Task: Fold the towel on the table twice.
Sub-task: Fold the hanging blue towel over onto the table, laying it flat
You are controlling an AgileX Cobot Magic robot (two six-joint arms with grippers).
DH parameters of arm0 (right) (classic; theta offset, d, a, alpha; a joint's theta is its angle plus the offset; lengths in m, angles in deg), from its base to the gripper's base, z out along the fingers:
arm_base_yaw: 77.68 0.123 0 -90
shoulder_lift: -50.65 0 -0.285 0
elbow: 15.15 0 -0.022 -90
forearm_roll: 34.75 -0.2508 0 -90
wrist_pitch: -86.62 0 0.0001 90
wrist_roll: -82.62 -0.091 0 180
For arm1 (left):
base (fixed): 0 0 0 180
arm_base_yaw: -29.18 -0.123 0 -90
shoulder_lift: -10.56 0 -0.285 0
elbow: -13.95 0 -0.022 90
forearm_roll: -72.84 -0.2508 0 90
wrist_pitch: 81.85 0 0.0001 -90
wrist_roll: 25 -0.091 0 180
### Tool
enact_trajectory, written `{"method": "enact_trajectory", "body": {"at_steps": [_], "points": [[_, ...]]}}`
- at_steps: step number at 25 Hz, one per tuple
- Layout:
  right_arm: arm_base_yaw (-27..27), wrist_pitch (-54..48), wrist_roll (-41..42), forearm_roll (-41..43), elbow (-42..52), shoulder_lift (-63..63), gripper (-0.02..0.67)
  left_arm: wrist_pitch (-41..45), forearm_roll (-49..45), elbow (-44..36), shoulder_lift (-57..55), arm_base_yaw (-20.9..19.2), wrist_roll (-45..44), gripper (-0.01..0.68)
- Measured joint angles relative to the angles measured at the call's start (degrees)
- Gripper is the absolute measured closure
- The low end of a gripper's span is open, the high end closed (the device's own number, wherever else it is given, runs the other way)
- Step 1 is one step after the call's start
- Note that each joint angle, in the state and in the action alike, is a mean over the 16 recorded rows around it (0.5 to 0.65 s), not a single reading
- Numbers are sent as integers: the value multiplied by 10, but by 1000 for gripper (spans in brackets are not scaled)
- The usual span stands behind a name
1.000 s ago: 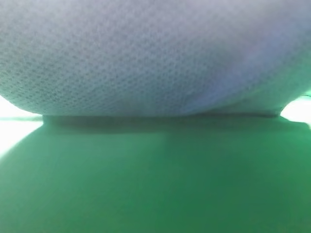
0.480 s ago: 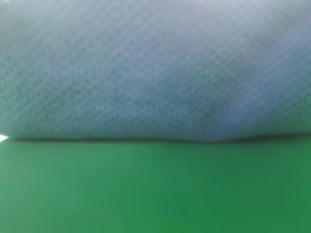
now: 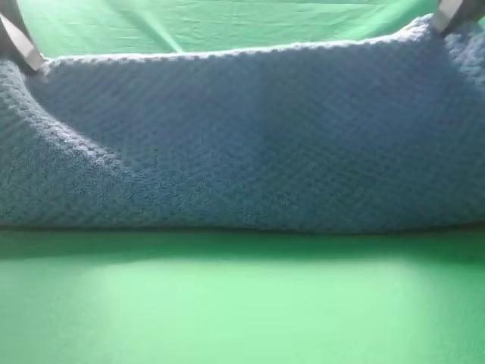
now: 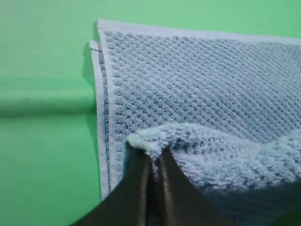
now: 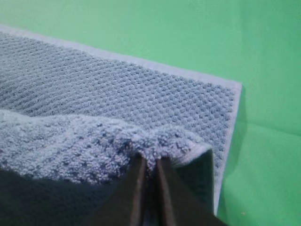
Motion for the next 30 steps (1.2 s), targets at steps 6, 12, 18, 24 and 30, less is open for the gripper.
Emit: {"method": "enact_trajectory", "body": {"at_steps": [6, 12, 18, 24, 30], "points": [[-17, 13, -1, 6, -49, 74, 649, -41, 30, 19, -42, 0, -37, 673], [-43, 30, -1, 7, -86, 129, 649, -64, 47, 59, -95, 0, -68, 673], [-64, 67, -2, 7, -105, 175, 649, -80, 48, 113, -163, 0, -79, 673], [-68, 116, -1, 7, -110, 220, 649, -94, 48, 160, -222, 0, -86, 673], [-68, 155, -1, 7, -112, 255, 596, -105, 46, 185, -255, 0, -92, 645]]}}
